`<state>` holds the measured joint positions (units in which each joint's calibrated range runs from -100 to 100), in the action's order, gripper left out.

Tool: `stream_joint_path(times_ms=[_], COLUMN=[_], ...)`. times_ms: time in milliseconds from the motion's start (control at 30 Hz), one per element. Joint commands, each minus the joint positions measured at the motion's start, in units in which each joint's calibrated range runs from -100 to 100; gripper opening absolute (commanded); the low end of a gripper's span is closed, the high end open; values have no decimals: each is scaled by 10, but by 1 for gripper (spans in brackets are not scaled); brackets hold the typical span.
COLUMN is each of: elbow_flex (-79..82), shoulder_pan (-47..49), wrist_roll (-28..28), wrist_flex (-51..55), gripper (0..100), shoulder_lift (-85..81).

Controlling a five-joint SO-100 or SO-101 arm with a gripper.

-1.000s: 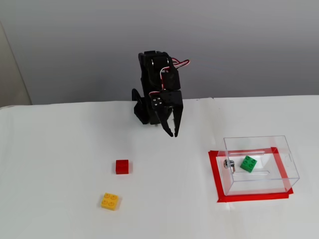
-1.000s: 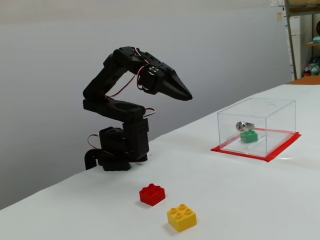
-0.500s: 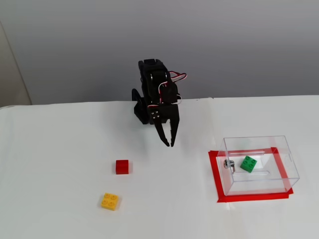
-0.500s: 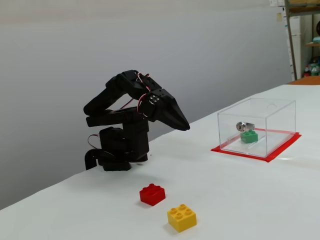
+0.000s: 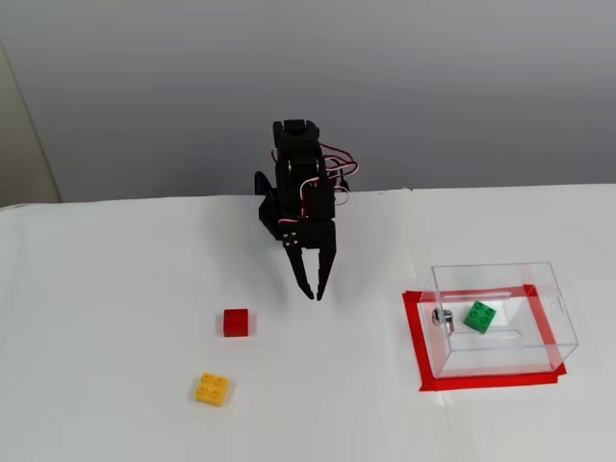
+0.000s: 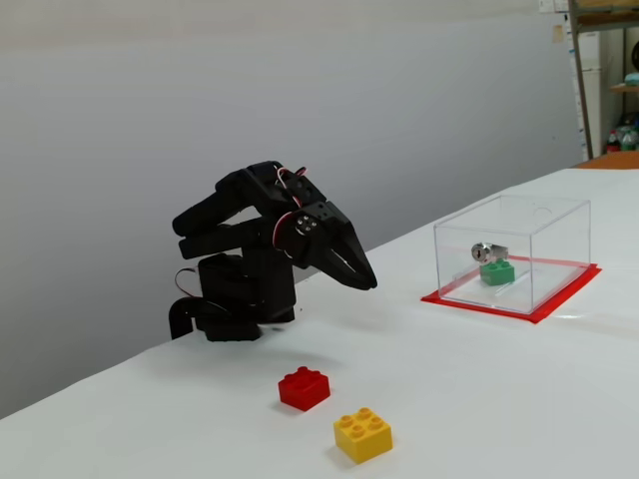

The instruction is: Pick the green lego brick and place it into the transparent box

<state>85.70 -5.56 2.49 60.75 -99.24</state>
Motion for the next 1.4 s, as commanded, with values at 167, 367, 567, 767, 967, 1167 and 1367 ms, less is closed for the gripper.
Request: stream_joint_path(times_ms=[167, 367, 567, 767, 967, 1167, 1367], elbow_flex=[53, 91, 104, 104, 99, 77, 66], shoulder_pan=[0, 0, -2, 0, 0, 0, 1], wrist_roll=[-2, -3, -3, -2, 2, 3, 3], wrist_flex=[-14, -6, -4, -4, 18, 100, 139], gripper=[2, 2, 2, 2, 2, 2, 2], shoulder_lift=[-5, -5, -5, -6, -6, -6, -6])
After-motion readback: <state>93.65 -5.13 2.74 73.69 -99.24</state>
